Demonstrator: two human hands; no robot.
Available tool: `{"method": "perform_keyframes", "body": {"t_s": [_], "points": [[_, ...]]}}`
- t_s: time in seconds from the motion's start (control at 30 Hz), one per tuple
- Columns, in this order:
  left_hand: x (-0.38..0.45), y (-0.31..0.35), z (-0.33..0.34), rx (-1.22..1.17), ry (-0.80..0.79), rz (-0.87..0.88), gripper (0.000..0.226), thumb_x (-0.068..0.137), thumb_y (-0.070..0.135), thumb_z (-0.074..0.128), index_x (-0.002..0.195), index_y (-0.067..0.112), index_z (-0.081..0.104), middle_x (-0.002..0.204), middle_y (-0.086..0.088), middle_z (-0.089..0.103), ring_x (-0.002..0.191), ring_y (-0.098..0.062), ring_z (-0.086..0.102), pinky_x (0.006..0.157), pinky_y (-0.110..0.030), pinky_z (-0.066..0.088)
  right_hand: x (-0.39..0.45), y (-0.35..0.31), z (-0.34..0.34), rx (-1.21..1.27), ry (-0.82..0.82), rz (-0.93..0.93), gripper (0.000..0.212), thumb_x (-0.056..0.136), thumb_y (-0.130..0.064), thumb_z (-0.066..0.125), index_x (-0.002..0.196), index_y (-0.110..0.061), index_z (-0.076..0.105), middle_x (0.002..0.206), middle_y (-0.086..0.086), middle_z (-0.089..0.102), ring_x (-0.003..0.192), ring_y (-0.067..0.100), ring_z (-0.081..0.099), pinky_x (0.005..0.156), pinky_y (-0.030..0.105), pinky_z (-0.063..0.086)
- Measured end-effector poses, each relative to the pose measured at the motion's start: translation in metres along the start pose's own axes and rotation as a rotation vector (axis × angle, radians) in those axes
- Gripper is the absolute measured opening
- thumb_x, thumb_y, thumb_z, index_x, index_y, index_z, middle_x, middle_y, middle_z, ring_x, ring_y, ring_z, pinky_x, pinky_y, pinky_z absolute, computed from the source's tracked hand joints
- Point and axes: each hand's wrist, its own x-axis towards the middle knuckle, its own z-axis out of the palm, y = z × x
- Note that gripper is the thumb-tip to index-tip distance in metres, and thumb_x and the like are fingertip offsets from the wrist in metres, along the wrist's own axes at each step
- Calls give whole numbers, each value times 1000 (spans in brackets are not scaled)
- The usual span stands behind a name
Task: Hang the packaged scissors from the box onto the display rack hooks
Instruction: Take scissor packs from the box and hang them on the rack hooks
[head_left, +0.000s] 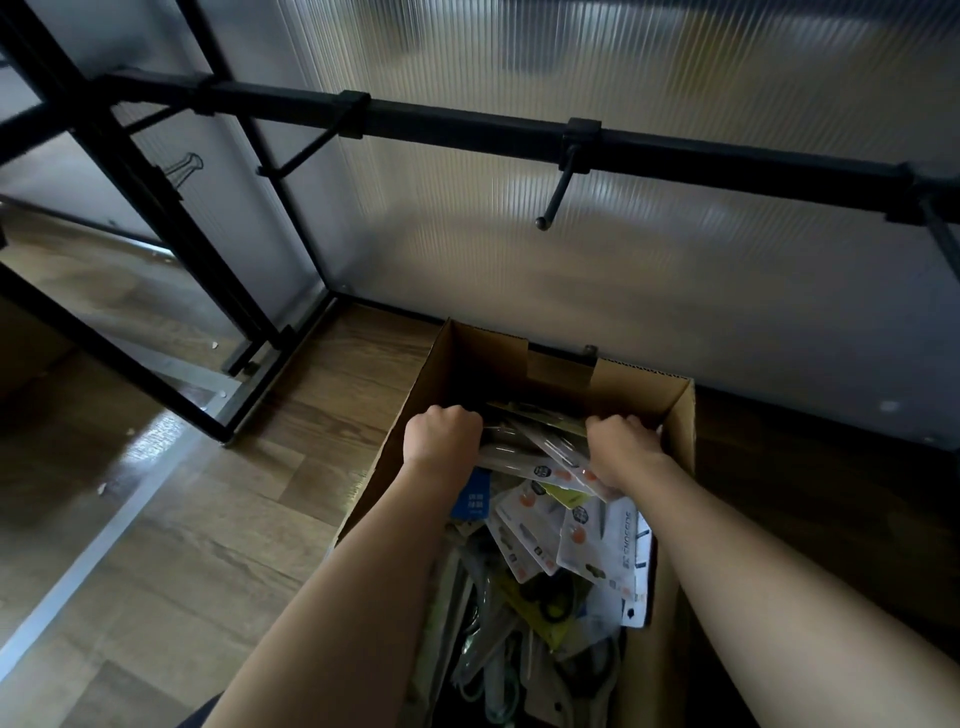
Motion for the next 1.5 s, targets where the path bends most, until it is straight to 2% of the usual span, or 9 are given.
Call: {"method": "perform_keyframes", "body": {"t_s": [0.23,0.43,0.53,0.67,0.87,0.97,1.13,1.33,1.5], "points": [[-16,16,-15,-179,104,-21,38,89,10,57,124,15,46,121,-6,53,114,-26,49,93,-39,38,-24,6,-12,52,343,-53,23,89,-3,53,112,-7,59,114,11,57,108,28,51,88,34,42],[-77,28,-54,-218,144,-88,27,91,11,46,119,12,46,115,-6,51,100,-28,58,63,-32,35,-93,18,-39,267,559,13,14,92,-15,53,91,-12,67,93,5,68,95,27,56,75,32,35],[-114,25,-79,-250,69,-101,24,91,13,48,115,13,48,113,-4,53,97,-28,59,60,-32,34,-140,24,-57,336,534,60,17,95,-16,51,95,-3,63,92,13,65,85,31,62,63,27,31],[-163,16,-129,-423,-13,-204,31,89,3,43,118,9,45,118,-9,50,96,-35,60,69,-39,44,-200,26,-89,425,529,102,14,95,-15,53,95,-3,60,90,16,67,80,34,66,61,33,46],[-229,9,-214,-755,69,-347,62,86,-7,39,143,12,23,120,-19,52,93,-37,57,79,-45,50,-281,7,-162,615,488,46,50,93,-10,55,141,-14,40,95,16,69,85,30,67,70,38,57],[-251,-1,-257,-857,81,-396,57,86,-6,36,137,18,37,113,-16,54,89,-34,56,74,-41,51,-315,-2,-200,680,474,1,38,92,-6,54,130,-10,54,96,17,69,87,31,67,69,36,56],[-287,-14,-333,-918,2,-484,43,87,1,36,121,10,61,122,-12,52,111,-30,51,95,-35,44,-364,-8,-266,783,418,52,28,94,-10,53,119,-3,63,107,18,69,92,29,68,72,30,56],[-329,-20,-412,-1104,67,-519,33,94,10,36,112,6,64,120,-13,61,109,-23,53,86,-25,40,-418,-1,-328,896,374,46,26,97,-16,48,105,-4,70,77,4,69,57,2,57,44,7,40],[-364,-11,-452,-1205,138,-515,39,88,1,41,120,6,63,122,-9,61,111,-21,55,89,-23,44,-454,16,-355,922,320,3,34,94,-10,52,127,-5,58,111,13,68,89,16,68,57,-4,41]]}}
